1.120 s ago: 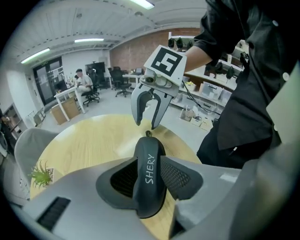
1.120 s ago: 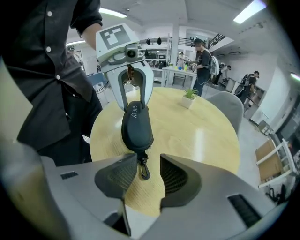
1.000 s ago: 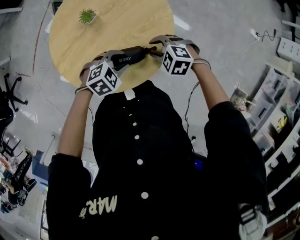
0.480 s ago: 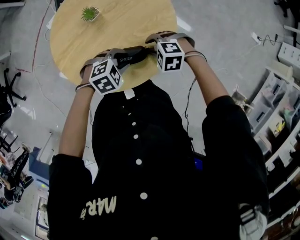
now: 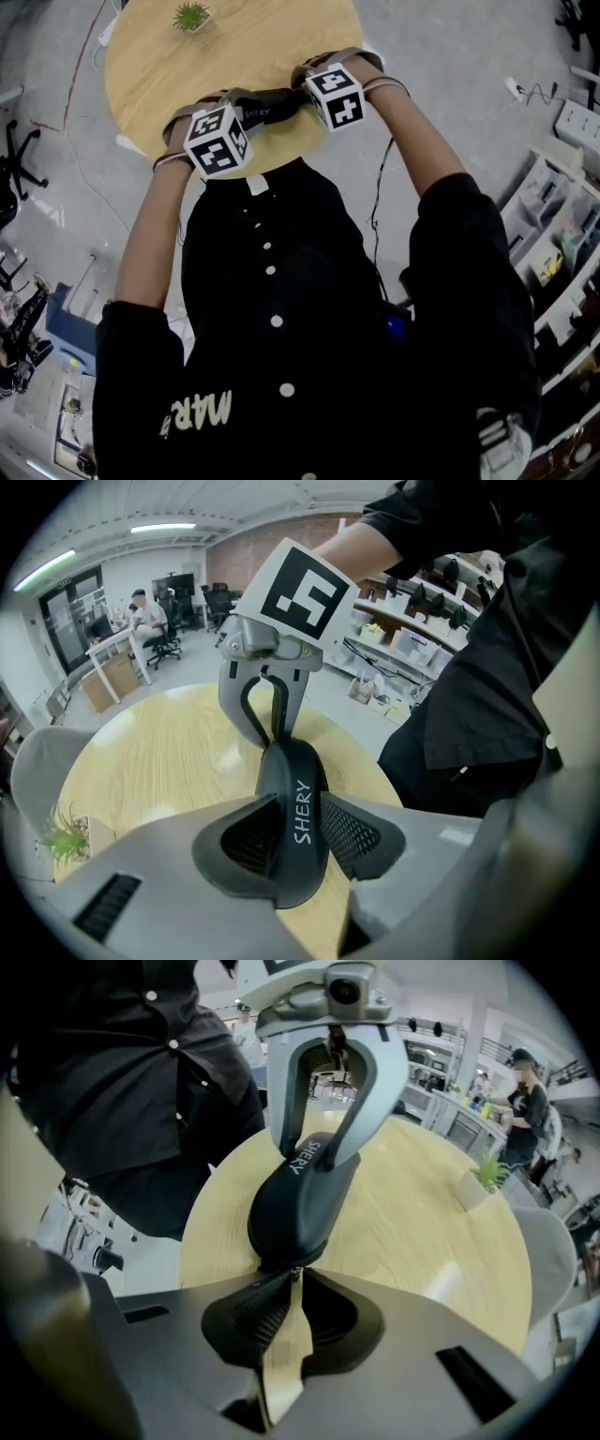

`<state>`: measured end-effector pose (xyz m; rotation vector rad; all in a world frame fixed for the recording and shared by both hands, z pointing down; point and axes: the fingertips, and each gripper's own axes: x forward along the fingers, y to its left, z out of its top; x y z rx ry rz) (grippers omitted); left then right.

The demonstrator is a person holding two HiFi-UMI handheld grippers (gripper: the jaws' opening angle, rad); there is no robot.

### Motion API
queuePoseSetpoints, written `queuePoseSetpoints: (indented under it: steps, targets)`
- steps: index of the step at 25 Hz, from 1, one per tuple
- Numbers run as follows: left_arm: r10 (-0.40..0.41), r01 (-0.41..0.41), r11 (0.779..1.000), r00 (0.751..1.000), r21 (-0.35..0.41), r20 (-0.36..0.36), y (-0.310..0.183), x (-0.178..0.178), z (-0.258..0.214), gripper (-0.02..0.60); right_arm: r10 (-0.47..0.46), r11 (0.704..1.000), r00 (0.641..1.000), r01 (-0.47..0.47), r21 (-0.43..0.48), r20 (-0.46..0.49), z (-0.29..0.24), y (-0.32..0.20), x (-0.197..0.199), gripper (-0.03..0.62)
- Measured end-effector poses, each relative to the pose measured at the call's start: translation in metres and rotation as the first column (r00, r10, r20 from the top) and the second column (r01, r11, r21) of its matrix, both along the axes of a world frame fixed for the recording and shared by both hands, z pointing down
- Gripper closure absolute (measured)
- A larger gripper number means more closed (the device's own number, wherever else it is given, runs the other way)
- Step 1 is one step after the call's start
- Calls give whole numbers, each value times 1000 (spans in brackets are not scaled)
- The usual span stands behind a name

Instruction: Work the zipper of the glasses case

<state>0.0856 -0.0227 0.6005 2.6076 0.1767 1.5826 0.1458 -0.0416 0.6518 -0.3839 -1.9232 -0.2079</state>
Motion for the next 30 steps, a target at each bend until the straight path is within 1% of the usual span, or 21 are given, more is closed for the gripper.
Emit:
queuePoseSetpoints:
  steps: [1, 3, 4, 6, 7, 10, 15, 20, 25, 30]
  targets:
    - [1, -1, 1000, 1000, 0, -1, 0, 0, 1, 436, -43, 999, 999, 43, 1, -3, 1, 1, 0, 560]
    - [1, -1, 1000, 1000, 1, -2, 0, 0, 1, 436, -103, 994, 995, 103, 21, -1, 1, 2, 0, 566]
    - [2, -2, 1000, 1000, 2, -1, 0, 0, 1, 436, -117, 993, 993, 117, 32, 1, 1, 2, 1, 569]
    - [4, -4, 1000, 1000, 2, 4, -1, -1, 2, 436, -115, 992, 993, 115, 48, 2, 1, -1, 1, 577]
    - [4, -4, 1000, 1000, -1, 7, -1, -1, 2, 436, -104, 993, 995, 104, 51, 0, 0, -2, 2, 588]
    - [5, -4, 1000, 1000, -7, 16, -2, -2, 3, 436, -64, 997, 998, 65, 47, -21, -1, -4, 4, 588]
    - [5, -5, 1000, 1000, -4, 26, -1, -2, 1, 436, -12, 998, 997, 17, 67, -77, -4, -1, 6, 588]
    - [9, -8, 1000, 999, -20, 42, 1, 0, 1, 436, 57, 997, 994, -51, 60, -97, -6, 3, 9, 588]
    - [17, -16, 1000, 998, -20, 56, -1, -1, 0, 436, 94, 995, 987, -87, 53, -132, -5, 10, 11, 588]
    - [21, -20, 1000, 998, -19, 58, -1, -1, -1, 436, 199, 980, 971, -195, 42, -135, -7, 18, 13, 588]
